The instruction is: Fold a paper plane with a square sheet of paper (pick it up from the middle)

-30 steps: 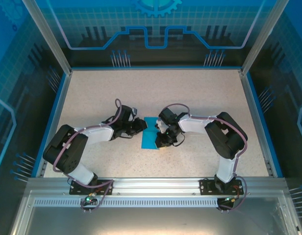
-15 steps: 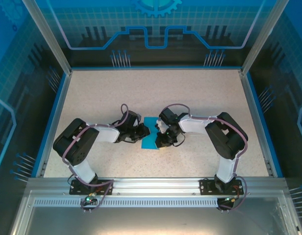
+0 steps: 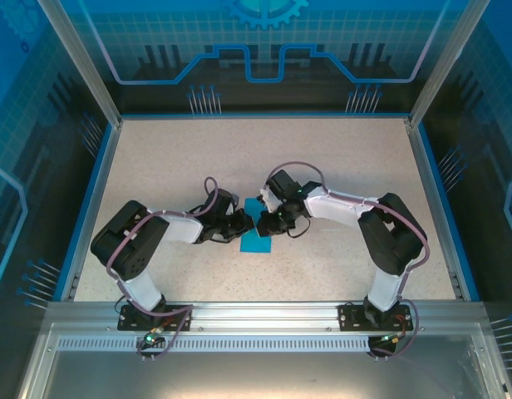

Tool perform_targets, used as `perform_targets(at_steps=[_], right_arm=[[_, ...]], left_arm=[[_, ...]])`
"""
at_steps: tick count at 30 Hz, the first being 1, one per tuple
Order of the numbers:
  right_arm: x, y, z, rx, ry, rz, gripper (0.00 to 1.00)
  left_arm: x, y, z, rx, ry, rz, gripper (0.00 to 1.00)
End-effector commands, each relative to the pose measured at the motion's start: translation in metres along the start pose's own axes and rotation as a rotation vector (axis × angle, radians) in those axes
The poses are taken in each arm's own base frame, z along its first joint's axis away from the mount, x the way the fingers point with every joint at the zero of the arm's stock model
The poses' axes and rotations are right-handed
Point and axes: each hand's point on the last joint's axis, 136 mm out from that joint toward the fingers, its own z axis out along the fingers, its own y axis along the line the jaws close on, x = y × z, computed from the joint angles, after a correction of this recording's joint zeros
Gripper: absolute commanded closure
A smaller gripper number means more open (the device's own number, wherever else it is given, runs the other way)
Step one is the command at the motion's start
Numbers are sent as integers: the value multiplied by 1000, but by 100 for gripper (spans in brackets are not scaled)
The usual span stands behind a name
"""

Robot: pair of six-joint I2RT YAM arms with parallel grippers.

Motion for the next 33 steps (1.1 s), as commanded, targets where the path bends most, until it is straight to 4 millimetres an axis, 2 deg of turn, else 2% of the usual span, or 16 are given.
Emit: perform_targets(at_steps=[1,7,14,22,33], right_arm=[[-1,0,19,11,37,12,86],[1,-11,36,28,67,41,87],[26,-29,50,52,141,73,87],[69,-42,42,67,225,90,87],[104,-44,26,56,286,86,86]], left_arm=[[9,25,3,-74,11,-41,89],[10,27,4,-82,15,-50,88],[9,31,4,-97,11,-60,89],[9,36,5,-126,8,-68,89],[7,38,6,-139,7,-70,89]])
